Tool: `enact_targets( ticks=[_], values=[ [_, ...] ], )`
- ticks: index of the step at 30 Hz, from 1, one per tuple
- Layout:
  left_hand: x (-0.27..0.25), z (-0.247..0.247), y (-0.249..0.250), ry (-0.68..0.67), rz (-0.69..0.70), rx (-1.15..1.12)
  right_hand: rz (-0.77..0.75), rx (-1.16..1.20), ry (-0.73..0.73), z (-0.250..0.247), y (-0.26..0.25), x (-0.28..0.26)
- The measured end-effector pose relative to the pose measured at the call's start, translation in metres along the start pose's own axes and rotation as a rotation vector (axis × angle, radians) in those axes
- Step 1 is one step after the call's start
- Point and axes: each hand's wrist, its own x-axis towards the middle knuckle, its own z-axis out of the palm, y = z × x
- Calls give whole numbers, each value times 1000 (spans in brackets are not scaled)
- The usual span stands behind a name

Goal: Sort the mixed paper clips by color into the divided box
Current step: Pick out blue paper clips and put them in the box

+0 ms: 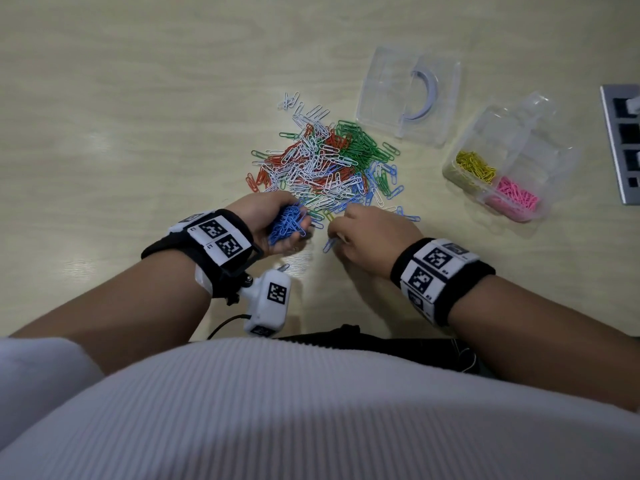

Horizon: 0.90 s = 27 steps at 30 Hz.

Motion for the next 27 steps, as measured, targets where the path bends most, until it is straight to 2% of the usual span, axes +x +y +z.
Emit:
enact_targets(
  ticks=[5,9,12,14,16,18,22,27],
  values=[
    [0,2,0,34,31,61,19,-115,43,3,-5,3],
    [0,5,-1,32,58,88,106,-67,-15,4,-7,6],
    [-1,7,-3,-3,73,62,94,-80,-35,3,-10,5],
    [-1,9,-4,-25,76,35,101,29,50,-4,-9,1],
    [0,10,-6,-45,62,3,127,230,224,-13,-7,-2],
    [1,11,-6,-69,34,-7,71,324,341,-21,-10,-3],
    [2,22,-4,-71,8,52,-94,222,334,-27,-19,-4],
    [4,49,3,-65,17,40,125,419,527,-29,17,-25]
  ],
)
